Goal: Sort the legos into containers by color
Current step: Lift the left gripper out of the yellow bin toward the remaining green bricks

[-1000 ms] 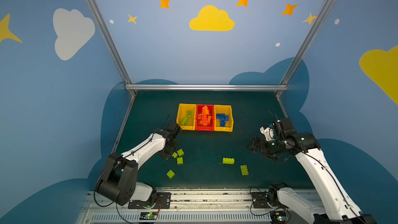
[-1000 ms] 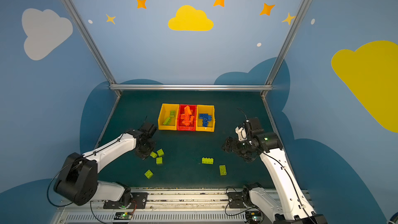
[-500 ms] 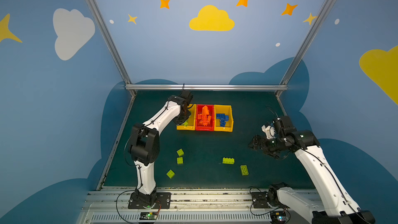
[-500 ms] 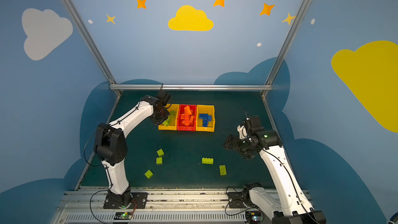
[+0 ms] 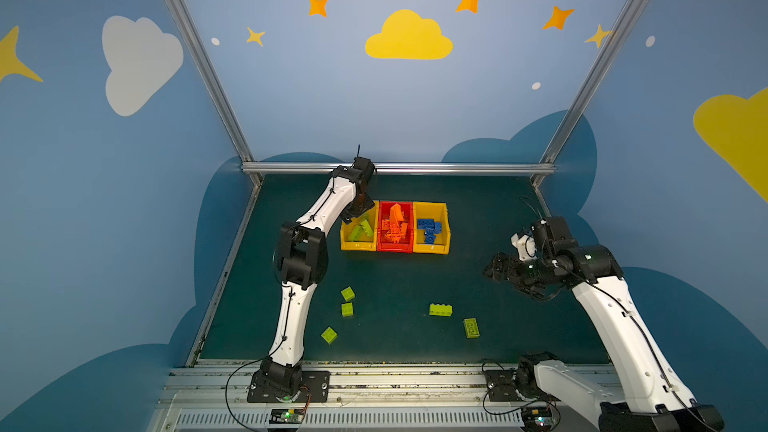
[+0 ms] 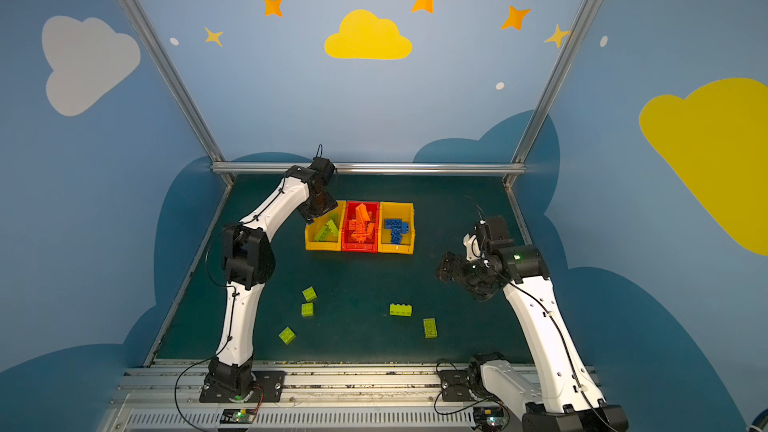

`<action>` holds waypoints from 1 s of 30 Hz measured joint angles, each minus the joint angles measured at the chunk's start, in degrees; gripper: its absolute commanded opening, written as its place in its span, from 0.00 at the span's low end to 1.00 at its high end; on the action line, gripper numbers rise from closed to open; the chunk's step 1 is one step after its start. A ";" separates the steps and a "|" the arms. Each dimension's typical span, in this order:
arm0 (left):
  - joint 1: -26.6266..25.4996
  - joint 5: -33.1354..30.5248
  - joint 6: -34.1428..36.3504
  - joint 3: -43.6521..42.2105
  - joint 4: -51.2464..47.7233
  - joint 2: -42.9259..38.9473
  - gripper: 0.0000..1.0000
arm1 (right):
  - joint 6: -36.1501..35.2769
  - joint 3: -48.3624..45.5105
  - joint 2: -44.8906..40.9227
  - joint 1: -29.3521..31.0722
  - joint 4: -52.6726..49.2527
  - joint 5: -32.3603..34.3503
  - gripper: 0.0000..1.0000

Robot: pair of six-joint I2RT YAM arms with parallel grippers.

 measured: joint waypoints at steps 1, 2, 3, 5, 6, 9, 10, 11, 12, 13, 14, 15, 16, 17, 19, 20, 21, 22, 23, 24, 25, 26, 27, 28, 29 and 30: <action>-0.07 0.09 0.02 -0.94 0.39 -0.83 0.74 | -0.04 0.04 0.15 -0.02 0.00 -0.02 0.92; -0.22 0.13 0.00 -2.69 0.85 -2.21 0.74 | -0.09 0.07 0.31 -0.13 0.00 -0.04 0.92; -0.39 0.17 -0.09 -4.72 1.31 -3.78 0.73 | -0.13 0.11 0.46 -0.22 -0.02 -0.09 0.92; -0.96 0.13 -0.33 -11.30 2.36 -8.63 0.73 | -0.52 0.15 0.68 -0.26 -0.02 -0.22 0.92; -1.29 0.09 -0.50 -14.49 2.80 -11.19 0.73 | -0.68 0.15 0.72 -0.28 -0.02 -0.42 0.92; -2.67 -0.22 -1.77 -26.51 4.81 -20.61 0.72 | -1.44 0.15 0.79 -0.31 0.00 -1.27 0.92; -3.23 -0.42 -2.49 -30.67 5.38 -23.87 0.71 | -1.68 0.15 0.79 -0.33 0.00 -1.60 0.92; -3.89 -0.57 -3.23 -34.93 5.88 -27.15 0.71 | -1.95 0.15 0.79 -0.35 0.00 -1.97 0.92; -4.52 -0.68 -4.17 -38.60 6.23 -30.01 0.71 | -2.08 0.13 0.79 -0.37 0.02 -2.29 0.92; -5.25 -0.76 -5.29 -42.56 6.49 -32.98 0.71 | -2.32 0.09 0.76 -0.37 0.07 -2.69 0.92; -6.12 -0.85 -6.60 -46.51 6.84 -35.71 0.71 | -2.60 -0.04 0.72 -0.37 0.13 -3.15 0.92; -6.84 -0.81 -7.82 -49.77 6.91 -37.99 0.71 | -2.84 -0.24 0.68 -0.37 0.15 -3.43 0.92; -7.85 -0.79 -9.49 -53.81 7.48 -40.50 0.71 | -3.08 -0.57 0.59 -0.37 0.31 -3.78 0.92; -8.79 -0.74 -10.95 -57.29 7.91 -42.58 0.70 | -3.17 -1.07 0.42 -0.37 0.46 -4.15 0.92; -10.75 -0.70 -13.92 -63.01 8.55 -45.83 0.70 | -3.32 -2.08 -0.02 -0.37 0.55 -4.87 0.92; -11.78 -0.72 -15.26 -65.24 8.83 -47.01 0.70 | -3.34 -2.60 -0.28 -0.37 0.55 -5.27 0.92; -12.96 -0.76 -16.72 -67.23 9.09 -48.04 0.70 | -3.34 -3.19 -0.63 -0.37 0.55 -5.73 0.92; -14.08 -0.83 -17.99 -68.76 9.35 -48.78 0.70 | -3.32 -3.74 -1.03 -0.37 0.55 -6.19 0.92; -14.99 -0.85 -18.99 -69.77 9.62 -49.13 0.70 | -3.32 -4.13 -1.38 -0.37 0.52 -6.54 0.92; -15.96 -0.85 -20.04 -70.62 9.97 -49.31 0.70 | -3.30 -4.57 -1.84 -0.37 0.52 -6.93 0.92; -16.61 -0.85 -20.87 -71.32 10.49 -49.33 0.69 | -3.28 -4.87 -2.32 -0.37 0.50 -7.28 0.92; -16.98 -0.85 -21.42 -71.80 10.97 -49.24 0.69 | -3.26 -5.07 -2.75 -0.37 0.48 -7.52 0.92; -17.22 -0.87 -22.08 -72.13 11.43 -49.05 0.69 | -3.23 -5.14 -3.19 -0.37 0.42 -7.67 0.92; -17.31 -0.90 -22.49 -72.26 11.89 -48.72 0.69 | -3.23 -5.14 -3.65 -0.37 0.37 -7.67 0.92; -17.33 -0.94 -22.73 -72.26 12.44 -48.28 0.69 | -3.23 -5.14 -4.09 -0.37 0.26 -7.67 0.92; -17.35 -1.11 -22.97 -72.22 12.92 -47.67 0.68 | -3.23 -5.14 -4.57 -0.37 0.09 -7.65 0.92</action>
